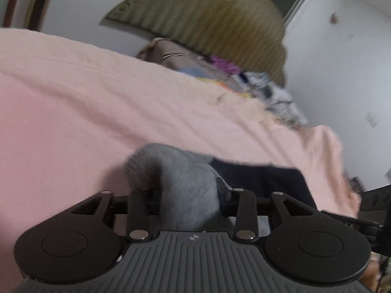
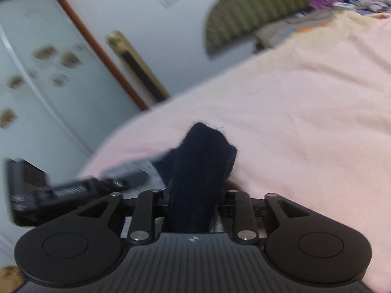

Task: Fold small clothes
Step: 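Open the right gripper and release the folded sweater edge onto the bed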

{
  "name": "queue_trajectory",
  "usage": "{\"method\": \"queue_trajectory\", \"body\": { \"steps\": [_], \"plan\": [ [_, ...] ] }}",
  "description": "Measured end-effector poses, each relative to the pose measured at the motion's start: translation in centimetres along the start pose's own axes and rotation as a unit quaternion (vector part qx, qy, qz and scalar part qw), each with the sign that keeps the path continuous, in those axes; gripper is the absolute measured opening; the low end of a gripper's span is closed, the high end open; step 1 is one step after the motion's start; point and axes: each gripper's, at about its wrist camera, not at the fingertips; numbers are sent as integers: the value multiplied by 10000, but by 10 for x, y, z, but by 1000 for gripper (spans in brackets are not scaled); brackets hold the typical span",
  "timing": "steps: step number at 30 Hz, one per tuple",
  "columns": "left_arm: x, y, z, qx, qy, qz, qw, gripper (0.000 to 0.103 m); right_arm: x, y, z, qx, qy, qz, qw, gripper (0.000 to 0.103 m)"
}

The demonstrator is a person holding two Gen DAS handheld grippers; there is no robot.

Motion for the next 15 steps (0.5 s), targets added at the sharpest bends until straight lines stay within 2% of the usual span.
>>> {"method": "queue_trajectory", "body": {
  "steps": [1, 2, 3, 4, 6, 10, 14, 15],
  "plan": [
    [1, 2, -1, -76, -13, -238, 9997, 59, 2, -3, 1, -167, -41, 249, 9995, 46],
    [2, 8, 1, -87, -53, -345, 9994, 67, 4, -1, 4, -239, -90, 407, 9988, 51],
    [4, 18, 3, -6, -133, -331, 9994, 85, 4, 6, 6, -222, -117, 448, 9987, 59],
    [7, 29, 6, 68, -223, -275, 9993, 96, 4, 16, 9, -177, -129, 397, 9990, 66],
    [13, 54, 17, 66, -369, -91, 9993, 96, 4, 42, 20, -119, -170, 191, 9996, 72],
    [23, 93, 58, -317, -397, 517, 9974, 96, 8, 87, 44, -407, -369, -363, 9978, 72],
    [22, 106, 106, -758, -262, 695, 9944, 89, 11, 120, 86, -710, -269, -200, 9969, 72],
    [20, 106, 115, -873, -168, 722, 9934, 82, 12, 126, 95, -718, -280, -249, 9967, 71]
  ]
}}
Point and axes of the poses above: each gripper's, at about its wrist camera, not at the fingertips, and y roughly against the way its jaws point, x to its right, z to its underside, and after that the axes turned 1 degree about x, right-handed
